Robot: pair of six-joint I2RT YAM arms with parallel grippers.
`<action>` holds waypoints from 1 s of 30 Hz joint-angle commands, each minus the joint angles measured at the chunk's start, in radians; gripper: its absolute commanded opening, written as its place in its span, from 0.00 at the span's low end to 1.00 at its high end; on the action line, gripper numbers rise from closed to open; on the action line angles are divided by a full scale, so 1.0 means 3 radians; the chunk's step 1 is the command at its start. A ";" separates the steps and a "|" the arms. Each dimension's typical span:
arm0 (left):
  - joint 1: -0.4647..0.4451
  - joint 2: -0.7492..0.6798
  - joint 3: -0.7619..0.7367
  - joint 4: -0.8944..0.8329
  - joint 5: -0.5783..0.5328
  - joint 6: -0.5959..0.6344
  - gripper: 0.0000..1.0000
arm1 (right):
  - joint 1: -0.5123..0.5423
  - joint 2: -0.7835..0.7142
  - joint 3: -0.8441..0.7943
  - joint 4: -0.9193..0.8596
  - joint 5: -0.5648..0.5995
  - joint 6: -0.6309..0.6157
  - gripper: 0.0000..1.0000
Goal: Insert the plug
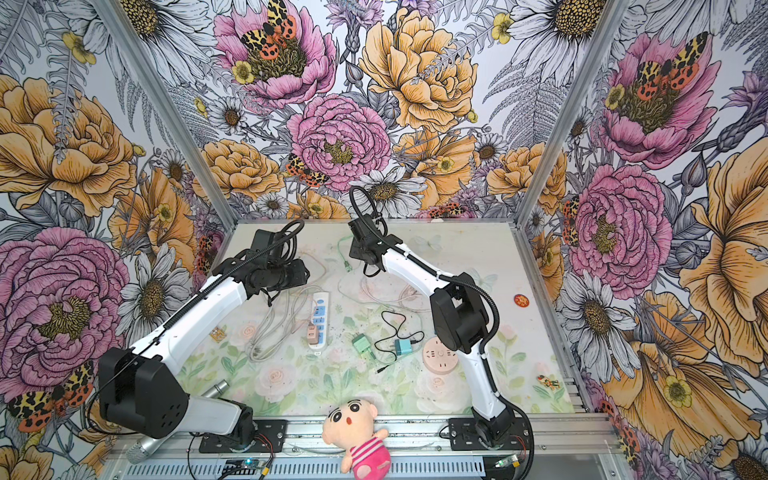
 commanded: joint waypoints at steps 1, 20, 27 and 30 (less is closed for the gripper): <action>0.0037 -0.0029 -0.0049 0.0136 0.0098 -0.0077 0.46 | -0.0011 0.0228 0.0321 0.0090 -0.0029 0.0134 0.00; 0.0035 -0.0023 -0.0142 0.0154 0.0123 -0.0173 0.46 | -0.0047 0.1168 0.1093 0.0084 -0.0414 0.0388 0.12; -0.0004 -0.0048 -0.0137 0.0151 0.0122 -0.0189 0.46 | -0.0079 0.1004 0.0847 0.0087 -0.0461 0.0327 0.48; -0.0022 -0.0054 -0.0142 0.0148 0.0111 -0.0196 0.46 | -0.0125 0.0803 0.0634 0.0086 -0.0485 0.0302 0.41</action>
